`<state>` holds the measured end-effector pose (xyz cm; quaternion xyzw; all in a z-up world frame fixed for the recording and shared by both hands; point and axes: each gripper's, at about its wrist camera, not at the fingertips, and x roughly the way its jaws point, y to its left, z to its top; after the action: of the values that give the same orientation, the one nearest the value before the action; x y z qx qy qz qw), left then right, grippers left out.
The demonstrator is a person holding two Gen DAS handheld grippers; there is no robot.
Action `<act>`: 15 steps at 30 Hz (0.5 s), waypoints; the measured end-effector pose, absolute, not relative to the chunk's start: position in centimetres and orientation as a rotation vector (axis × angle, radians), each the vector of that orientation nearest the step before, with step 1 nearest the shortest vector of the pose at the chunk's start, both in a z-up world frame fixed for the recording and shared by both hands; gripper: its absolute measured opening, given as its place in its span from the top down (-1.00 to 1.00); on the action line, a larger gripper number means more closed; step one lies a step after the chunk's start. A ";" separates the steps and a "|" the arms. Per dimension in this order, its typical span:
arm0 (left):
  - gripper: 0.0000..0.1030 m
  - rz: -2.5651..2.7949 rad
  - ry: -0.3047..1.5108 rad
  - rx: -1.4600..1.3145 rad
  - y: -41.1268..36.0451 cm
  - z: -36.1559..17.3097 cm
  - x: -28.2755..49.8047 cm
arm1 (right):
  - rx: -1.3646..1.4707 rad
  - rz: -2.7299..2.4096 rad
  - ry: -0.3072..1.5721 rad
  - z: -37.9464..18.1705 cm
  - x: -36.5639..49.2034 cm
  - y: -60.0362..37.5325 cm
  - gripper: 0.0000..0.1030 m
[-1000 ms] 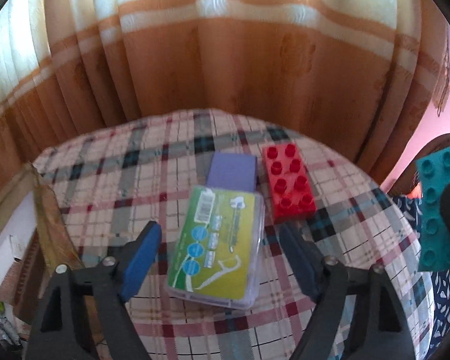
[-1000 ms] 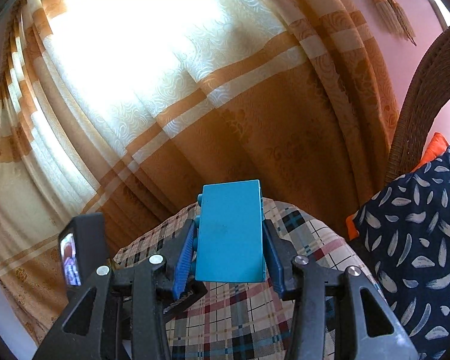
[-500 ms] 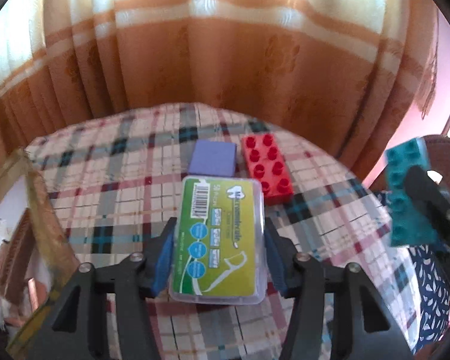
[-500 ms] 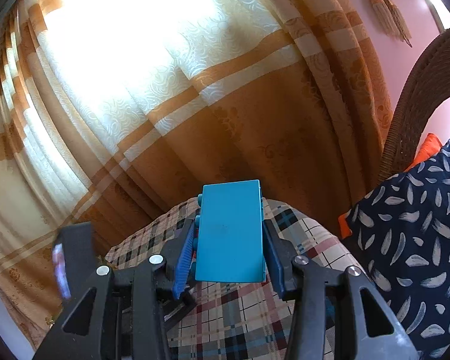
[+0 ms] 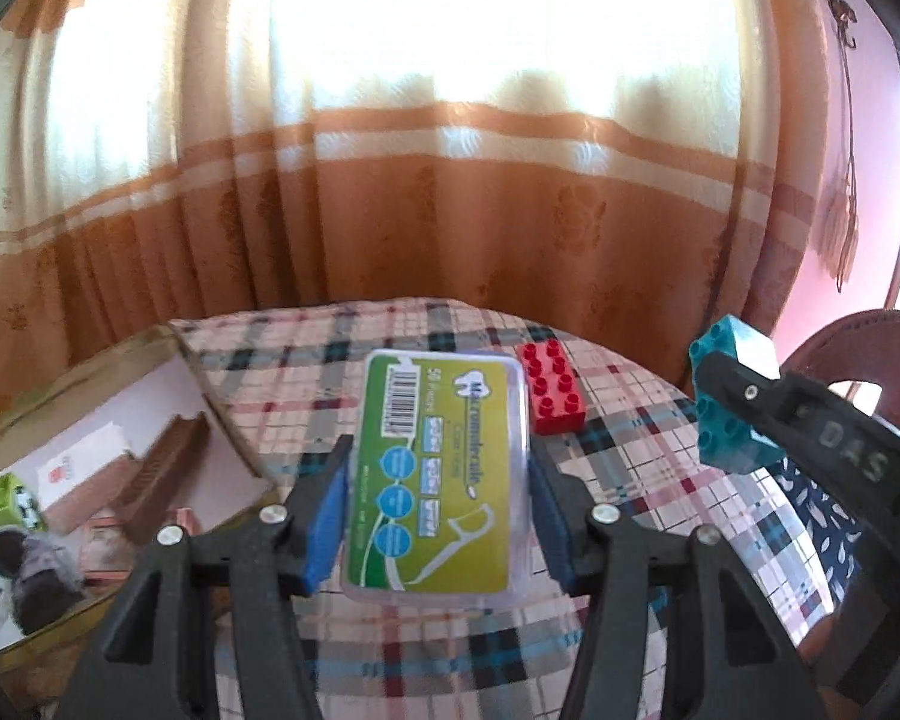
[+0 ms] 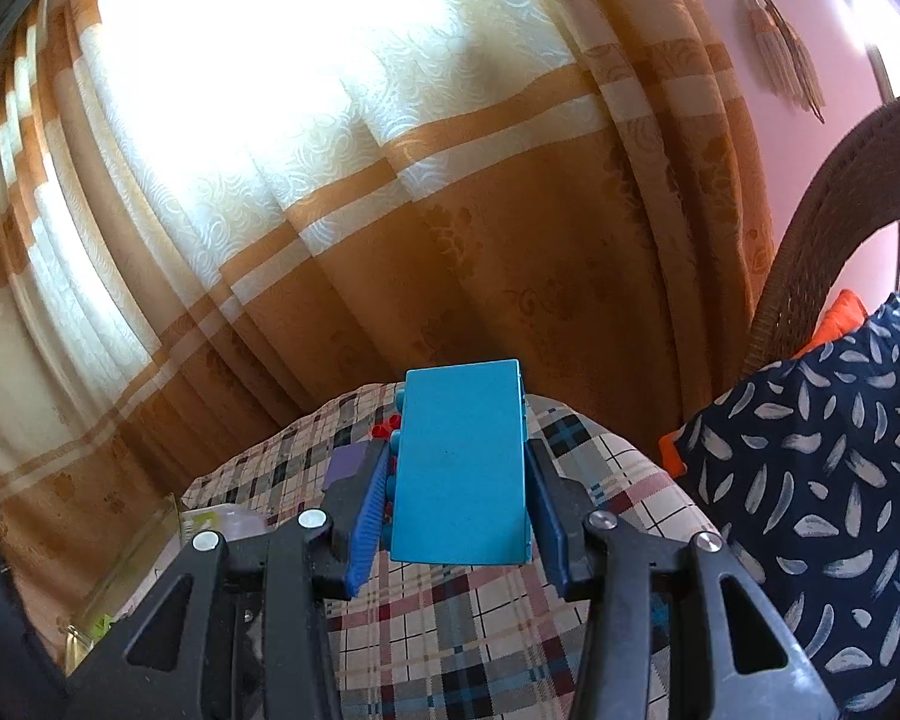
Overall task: Organize rigid objects
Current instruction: 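Grasp the green floss case with the left tool while the right holds the teal brick, then carry the floss case and teal brick over the tin tray with both tools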
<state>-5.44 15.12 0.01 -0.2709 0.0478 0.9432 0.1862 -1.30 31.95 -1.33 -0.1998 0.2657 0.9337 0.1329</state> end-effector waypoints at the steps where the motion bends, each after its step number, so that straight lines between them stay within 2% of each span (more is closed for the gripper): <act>1: -0.04 2.670 0.139 -0.738 15.0 0.1 -5.0 | -0.583 2.706 0.761 -1.3 -1.3 31.8 0.09; 4: -0.05 2.707 0.156 -0.656 13.8 0.7 -4.1 | -0.590 2.699 0.738 -1.4 -1.3 31.3 0.09; 15: -0.05 2.749 0.084 -0.700 9.4 1.1 -3.9 | -0.552 2.716 0.561 -0.3 -1.0 28.9 0.10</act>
<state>-3.89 9.39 1.15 -0.2438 0.0293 0.9575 0.1512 -1.00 28.92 -0.33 -0.1929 0.1958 0.9487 0.1561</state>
